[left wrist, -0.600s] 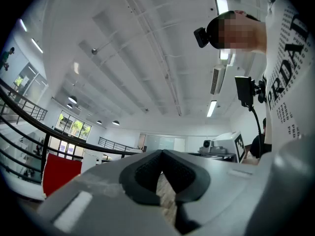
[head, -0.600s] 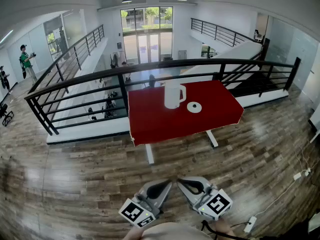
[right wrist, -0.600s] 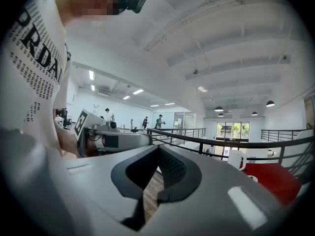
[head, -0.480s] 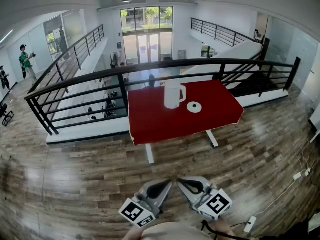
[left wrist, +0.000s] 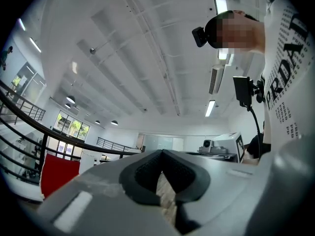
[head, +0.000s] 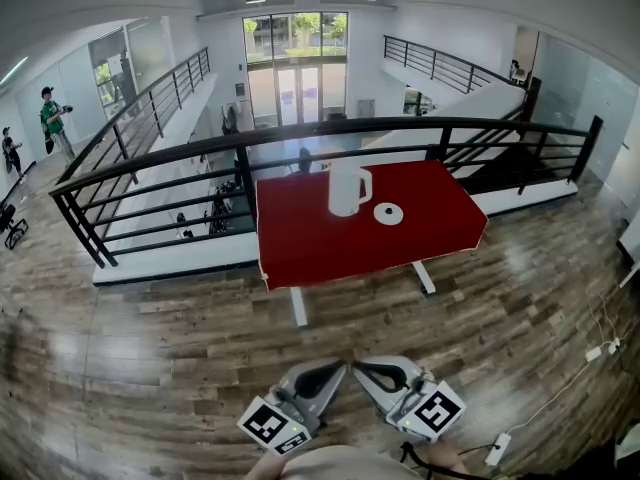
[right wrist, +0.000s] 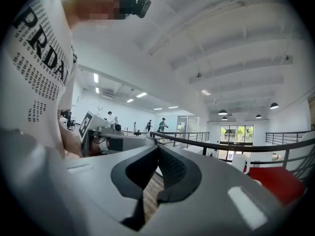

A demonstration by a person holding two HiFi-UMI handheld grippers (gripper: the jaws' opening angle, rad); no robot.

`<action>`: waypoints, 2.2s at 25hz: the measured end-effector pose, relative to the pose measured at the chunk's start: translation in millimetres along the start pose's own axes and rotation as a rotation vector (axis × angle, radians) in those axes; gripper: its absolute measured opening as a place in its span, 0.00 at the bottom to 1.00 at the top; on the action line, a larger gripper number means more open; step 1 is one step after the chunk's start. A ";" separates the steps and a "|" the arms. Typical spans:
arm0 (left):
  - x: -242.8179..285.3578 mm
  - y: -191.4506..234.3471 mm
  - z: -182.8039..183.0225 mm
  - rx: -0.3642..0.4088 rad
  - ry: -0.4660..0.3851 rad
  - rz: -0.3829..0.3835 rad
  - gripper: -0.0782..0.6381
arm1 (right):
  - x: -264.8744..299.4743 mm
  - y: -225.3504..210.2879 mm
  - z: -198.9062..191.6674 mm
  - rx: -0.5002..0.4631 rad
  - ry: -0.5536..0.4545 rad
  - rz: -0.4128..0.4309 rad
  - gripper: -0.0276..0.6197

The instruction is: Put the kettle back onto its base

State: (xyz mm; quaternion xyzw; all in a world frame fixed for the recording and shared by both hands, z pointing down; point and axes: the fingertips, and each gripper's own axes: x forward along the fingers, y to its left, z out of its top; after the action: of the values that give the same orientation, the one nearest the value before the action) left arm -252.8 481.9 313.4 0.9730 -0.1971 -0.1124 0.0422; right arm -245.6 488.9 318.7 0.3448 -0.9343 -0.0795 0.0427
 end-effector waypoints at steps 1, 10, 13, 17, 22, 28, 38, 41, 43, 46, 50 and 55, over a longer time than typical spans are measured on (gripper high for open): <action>0.5 -1.3 1.0 0.003 -0.001 -0.001 0.11 | -1.0 0.6 0.3 -0.005 0.004 0.000 0.05; 11.5 -9.9 7.5 0.061 0.002 -0.003 0.11 | -10.5 -10.5 -0.9 -0.038 0.050 -0.035 0.05; 22.3 -12.4 7.8 0.093 0.004 0.006 0.11 | -14.7 -16.6 -2.2 -0.044 0.062 -0.039 0.05; 36.5 -21.2 10.5 0.105 -0.004 0.013 0.11 | -24.8 -24.9 1.0 -0.050 0.061 -0.043 0.05; 52.8 -31.3 5.4 0.120 0.008 0.030 0.11 | -42.9 -36.0 2.7 -0.048 0.045 -0.037 0.05; 70.1 -42.9 -0.7 0.140 0.006 0.073 0.11 | -60.9 -48.7 5.2 -0.052 0.031 -0.010 0.05; 98.6 -54.2 -1.1 0.150 -0.051 0.156 0.11 | -85.2 -62.9 -0.2 -0.072 0.021 0.017 0.05; 98.3 -48.8 -1.6 0.154 -0.046 0.176 0.11 | -81.5 -63.7 -3.0 -0.058 0.030 0.027 0.05; 101.2 -43.2 -4.0 0.158 -0.035 0.179 0.11 | -77.9 -68.5 -6.6 -0.062 0.046 0.034 0.05; 106.2 -34.6 -8.9 0.146 -0.030 0.182 0.11 | -73.1 -77.2 -13.3 -0.060 0.064 0.028 0.05; 111.5 -17.9 -18.6 0.150 0.001 0.166 0.11 | -63.3 -90.4 -18.5 -0.038 0.065 0.000 0.05; 118.6 3.9 -16.6 0.128 -0.013 0.147 0.11 | -46.7 -104.6 -16.7 -0.034 0.079 -0.015 0.05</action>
State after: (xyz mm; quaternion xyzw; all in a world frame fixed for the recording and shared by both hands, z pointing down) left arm -144.0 432.4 306.1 0.9559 -0.2748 -0.1025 -0.0134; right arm -141.2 438.8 315.4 0.3540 -0.9278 -0.0821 0.0846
